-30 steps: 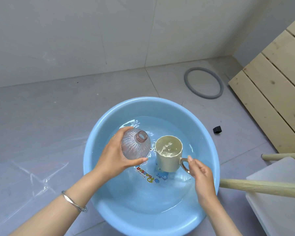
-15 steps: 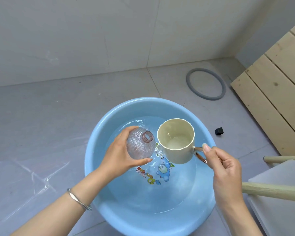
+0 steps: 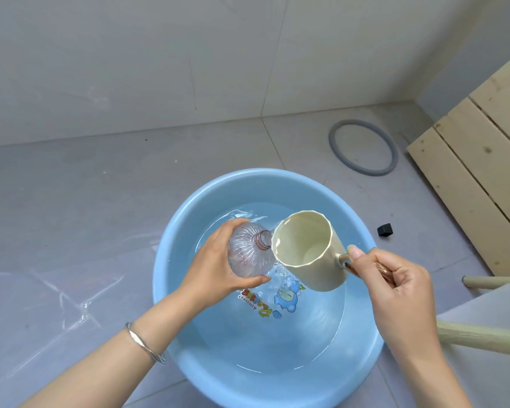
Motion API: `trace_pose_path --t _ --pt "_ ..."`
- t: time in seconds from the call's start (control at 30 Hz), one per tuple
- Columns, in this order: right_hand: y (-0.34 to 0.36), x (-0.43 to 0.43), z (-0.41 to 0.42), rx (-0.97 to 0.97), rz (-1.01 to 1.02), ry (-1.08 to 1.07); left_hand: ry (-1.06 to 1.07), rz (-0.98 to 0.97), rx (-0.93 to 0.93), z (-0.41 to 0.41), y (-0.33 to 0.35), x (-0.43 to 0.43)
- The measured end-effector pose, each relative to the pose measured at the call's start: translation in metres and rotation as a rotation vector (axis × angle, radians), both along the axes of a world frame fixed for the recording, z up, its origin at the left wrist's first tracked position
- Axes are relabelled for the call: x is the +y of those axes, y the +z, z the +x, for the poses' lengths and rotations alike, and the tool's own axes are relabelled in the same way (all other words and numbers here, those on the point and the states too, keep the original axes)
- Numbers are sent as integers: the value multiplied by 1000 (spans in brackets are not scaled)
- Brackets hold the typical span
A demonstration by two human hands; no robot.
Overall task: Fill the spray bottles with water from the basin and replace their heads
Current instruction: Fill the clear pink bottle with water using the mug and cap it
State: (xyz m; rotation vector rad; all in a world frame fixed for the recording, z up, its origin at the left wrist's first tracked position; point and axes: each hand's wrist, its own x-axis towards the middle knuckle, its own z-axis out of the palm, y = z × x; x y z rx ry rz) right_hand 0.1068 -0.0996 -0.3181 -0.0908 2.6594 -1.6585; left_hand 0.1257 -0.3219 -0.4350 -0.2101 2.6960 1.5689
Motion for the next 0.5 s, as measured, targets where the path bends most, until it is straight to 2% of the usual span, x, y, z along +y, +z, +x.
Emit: trace_pose_path --t 0.5 --pt "15 -3 1 26 90 28 -1 1 6 2 -1 2"
